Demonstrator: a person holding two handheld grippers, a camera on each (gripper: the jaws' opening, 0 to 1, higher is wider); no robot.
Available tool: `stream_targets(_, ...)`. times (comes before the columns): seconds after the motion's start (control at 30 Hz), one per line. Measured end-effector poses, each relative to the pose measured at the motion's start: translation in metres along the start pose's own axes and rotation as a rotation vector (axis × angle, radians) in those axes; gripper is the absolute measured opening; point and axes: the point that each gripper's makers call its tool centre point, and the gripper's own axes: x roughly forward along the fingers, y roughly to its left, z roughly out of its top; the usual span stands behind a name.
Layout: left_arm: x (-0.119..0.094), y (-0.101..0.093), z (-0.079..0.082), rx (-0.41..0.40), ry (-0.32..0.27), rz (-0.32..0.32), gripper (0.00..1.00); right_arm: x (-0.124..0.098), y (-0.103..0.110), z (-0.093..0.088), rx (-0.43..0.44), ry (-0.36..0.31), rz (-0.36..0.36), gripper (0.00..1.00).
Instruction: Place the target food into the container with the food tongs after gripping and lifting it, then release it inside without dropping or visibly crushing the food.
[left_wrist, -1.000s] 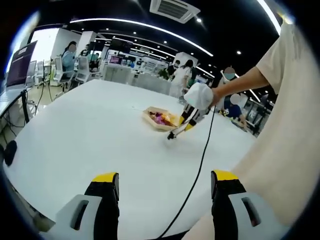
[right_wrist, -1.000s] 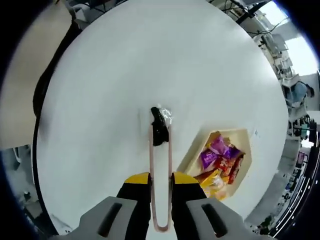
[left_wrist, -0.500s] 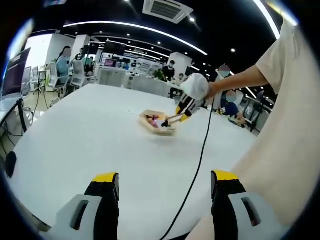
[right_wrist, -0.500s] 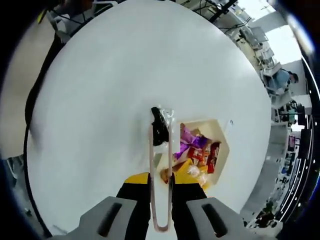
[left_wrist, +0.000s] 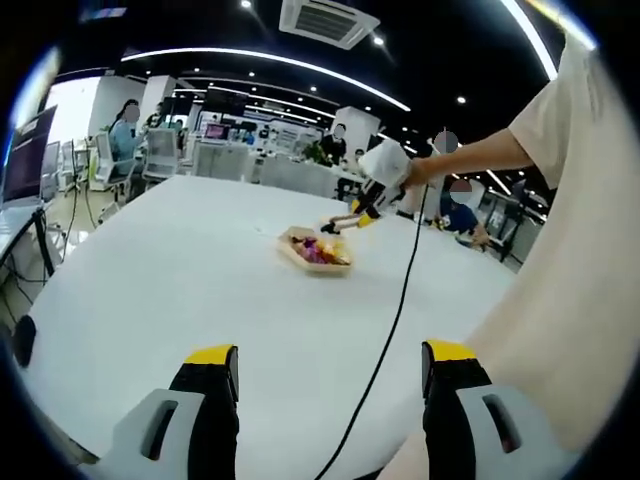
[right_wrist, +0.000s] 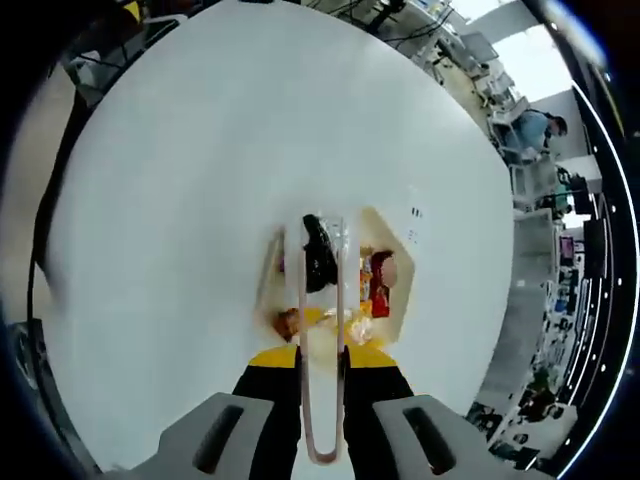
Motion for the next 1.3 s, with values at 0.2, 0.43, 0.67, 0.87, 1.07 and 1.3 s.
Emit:
stream_targets(0.2, 0.0, 0.003, 0.003, 0.001, -0.005, 0.015, 0.74, -0.005, -0.02, -0.008, 0.033, 0.003, -0.031, 0.13)
stream_targets(0.43, 0.003, 0.001, 0.002, 0.001, -0.002, 0.01, 0.74, -0.008, -0.025, -0.011, 0.05, 0.004, -0.044, 0.13)
stream_targets(0.67, 0.003, 0.001, 0.0, -0.001, 0.003, 0.01, 0.74, -0.01, -0.026, -0.014, 0.058, 0.006, -0.053, 0.12)
stream_targets(0.87, 0.003, 0.0, 0.0, -0.002, 0.005, 0.011, 0.74, -0.012, -0.028, -0.015, 0.061, 0.005, -0.055, 0.13)
stream_targets(1.07, 0.004, -0.001, 0.0, -0.001, 0.004, 0.008, 0.74, -0.013, -0.028, -0.012, 0.063, -0.006, -0.058, 0.13)
stream_targets(1.3, 0.004, -0.002, 0.001, 0.006, 0.006, 0.003, 0.74, -0.018, -0.019, -0.004, 0.078, -0.038, -0.054, 0.13)
